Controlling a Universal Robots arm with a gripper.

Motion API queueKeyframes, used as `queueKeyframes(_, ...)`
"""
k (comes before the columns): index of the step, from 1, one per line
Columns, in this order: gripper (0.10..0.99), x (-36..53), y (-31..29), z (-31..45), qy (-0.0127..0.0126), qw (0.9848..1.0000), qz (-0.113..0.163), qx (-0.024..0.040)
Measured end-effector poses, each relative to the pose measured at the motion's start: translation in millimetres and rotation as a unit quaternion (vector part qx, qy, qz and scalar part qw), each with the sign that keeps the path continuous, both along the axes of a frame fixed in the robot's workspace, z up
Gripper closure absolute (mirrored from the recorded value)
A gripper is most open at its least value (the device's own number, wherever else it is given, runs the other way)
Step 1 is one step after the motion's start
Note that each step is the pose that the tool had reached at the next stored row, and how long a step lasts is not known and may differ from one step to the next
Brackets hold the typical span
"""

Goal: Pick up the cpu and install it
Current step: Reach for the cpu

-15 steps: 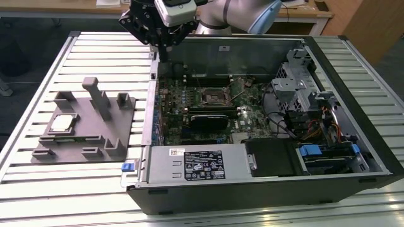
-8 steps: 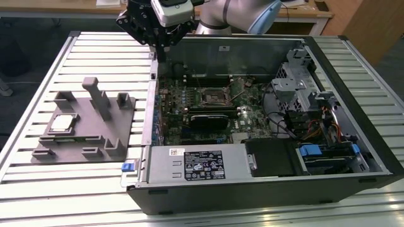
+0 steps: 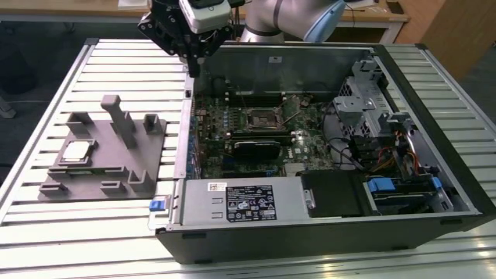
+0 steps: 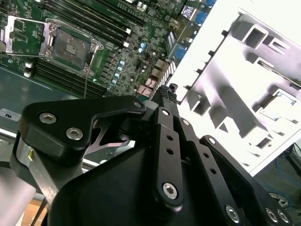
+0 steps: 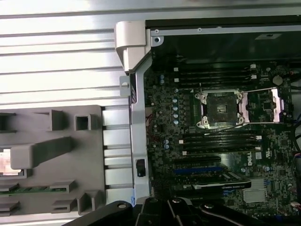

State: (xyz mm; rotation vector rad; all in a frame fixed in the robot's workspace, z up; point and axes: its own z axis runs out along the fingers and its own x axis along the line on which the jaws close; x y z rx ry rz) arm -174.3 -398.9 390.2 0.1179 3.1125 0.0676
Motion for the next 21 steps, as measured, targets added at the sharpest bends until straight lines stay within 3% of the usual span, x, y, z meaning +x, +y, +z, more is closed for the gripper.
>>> queueKeyframes(21, 0.98, -14.3, 0.0, -1.1, 0.0, 1.0, 0.0, 0.0)
